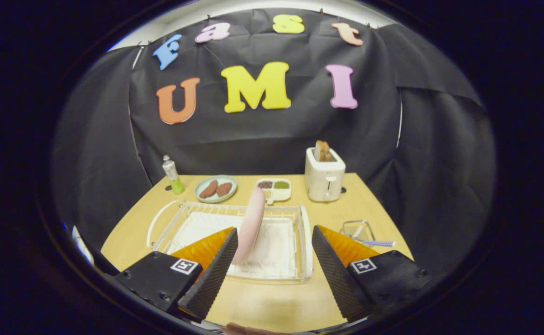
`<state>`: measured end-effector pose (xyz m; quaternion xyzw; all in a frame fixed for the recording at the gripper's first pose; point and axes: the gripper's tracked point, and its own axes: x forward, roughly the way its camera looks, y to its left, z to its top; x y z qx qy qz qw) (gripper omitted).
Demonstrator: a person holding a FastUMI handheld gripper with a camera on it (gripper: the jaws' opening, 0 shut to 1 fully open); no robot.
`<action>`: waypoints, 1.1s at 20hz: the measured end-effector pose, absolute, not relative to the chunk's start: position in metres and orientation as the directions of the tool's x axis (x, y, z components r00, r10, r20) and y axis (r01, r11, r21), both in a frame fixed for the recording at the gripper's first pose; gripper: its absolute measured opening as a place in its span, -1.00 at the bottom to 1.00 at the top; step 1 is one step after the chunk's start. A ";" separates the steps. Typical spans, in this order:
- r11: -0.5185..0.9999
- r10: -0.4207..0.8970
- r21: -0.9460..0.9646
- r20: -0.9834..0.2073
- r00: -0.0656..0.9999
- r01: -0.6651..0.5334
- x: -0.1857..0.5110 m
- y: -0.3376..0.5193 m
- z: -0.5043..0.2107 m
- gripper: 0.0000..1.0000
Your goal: Take the plate from the dish rack, then take the spoon from the basket and place it into the plate.
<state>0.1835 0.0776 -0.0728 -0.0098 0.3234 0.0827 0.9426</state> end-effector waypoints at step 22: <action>0.880 -0.420 -0.473 -0.821 0.387 -0.048 0.263 0.113 -0.087 -0.49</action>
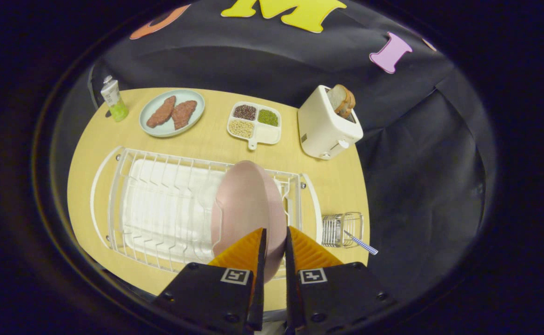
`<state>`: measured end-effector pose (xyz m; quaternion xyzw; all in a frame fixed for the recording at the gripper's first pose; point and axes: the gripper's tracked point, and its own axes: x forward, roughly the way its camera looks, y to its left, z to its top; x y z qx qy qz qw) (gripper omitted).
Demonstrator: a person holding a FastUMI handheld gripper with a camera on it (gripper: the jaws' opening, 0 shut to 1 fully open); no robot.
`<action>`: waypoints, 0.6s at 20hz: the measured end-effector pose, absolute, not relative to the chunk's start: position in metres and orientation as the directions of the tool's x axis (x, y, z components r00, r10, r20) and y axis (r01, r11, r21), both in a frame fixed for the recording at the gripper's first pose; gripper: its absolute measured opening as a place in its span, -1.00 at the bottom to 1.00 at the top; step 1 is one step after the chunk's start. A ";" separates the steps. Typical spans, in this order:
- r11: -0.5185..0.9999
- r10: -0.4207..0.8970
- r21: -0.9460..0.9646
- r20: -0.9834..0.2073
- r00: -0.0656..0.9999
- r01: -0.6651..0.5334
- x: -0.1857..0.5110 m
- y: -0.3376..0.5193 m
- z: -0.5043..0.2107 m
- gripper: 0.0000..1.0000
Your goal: Take the plate from the dish rack, then take the spoon from the basket and place it into the plate.
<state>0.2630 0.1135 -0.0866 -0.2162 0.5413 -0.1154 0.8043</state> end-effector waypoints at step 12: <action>0.823 -0.528 -0.562 -0.707 0.470 0.081 0.264 0.091 -0.059 -0.64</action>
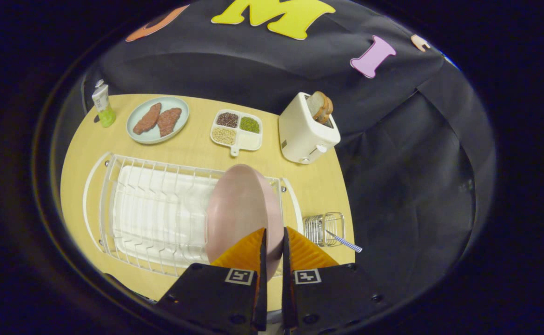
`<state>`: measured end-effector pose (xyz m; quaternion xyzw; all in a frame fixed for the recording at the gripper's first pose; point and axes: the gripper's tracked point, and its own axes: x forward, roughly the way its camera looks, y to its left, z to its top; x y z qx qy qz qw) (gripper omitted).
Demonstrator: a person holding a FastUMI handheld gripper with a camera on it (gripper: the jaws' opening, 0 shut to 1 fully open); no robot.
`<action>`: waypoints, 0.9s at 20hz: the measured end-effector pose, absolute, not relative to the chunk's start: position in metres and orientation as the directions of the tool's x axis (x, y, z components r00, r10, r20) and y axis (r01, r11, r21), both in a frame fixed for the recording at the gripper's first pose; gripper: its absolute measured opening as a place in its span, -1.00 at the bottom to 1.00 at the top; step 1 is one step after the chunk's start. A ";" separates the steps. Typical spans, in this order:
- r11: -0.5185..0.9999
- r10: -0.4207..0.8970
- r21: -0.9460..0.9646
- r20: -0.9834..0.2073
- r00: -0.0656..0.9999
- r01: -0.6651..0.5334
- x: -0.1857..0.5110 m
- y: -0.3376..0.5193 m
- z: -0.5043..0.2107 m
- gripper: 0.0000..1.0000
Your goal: Take the plate from the dish rack, then take the spoon from the basket and place it into the plate.
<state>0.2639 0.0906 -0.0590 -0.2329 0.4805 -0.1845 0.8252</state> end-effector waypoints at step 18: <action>0.982 -0.003 -0.124 -0.771 0.637 -0.145 0.137 0.075 -0.090 -0.77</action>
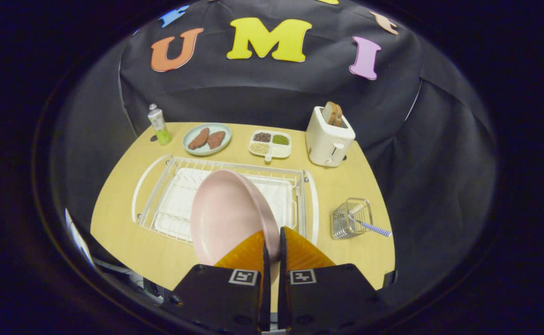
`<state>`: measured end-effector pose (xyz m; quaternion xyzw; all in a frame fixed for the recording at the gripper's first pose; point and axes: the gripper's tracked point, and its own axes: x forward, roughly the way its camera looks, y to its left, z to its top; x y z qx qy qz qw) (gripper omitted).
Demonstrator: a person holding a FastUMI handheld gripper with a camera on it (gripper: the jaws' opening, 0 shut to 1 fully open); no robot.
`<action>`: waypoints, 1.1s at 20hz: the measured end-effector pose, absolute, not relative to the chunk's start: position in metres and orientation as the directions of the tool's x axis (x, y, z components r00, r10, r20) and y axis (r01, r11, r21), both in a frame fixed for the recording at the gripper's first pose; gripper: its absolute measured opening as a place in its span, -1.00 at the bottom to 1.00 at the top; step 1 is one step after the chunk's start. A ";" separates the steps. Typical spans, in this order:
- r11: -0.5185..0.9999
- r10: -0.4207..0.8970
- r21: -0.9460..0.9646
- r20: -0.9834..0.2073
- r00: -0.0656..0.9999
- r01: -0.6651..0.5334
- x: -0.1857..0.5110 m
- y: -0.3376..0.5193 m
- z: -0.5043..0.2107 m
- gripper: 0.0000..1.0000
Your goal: Take the plate from the dish rack, then take the spoon from the basket and place it into the plate.
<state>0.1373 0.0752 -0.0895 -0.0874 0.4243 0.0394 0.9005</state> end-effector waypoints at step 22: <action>0.980 0.186 0.189 -0.803 0.566 -0.053 0.054 -0.001 -0.270 -0.63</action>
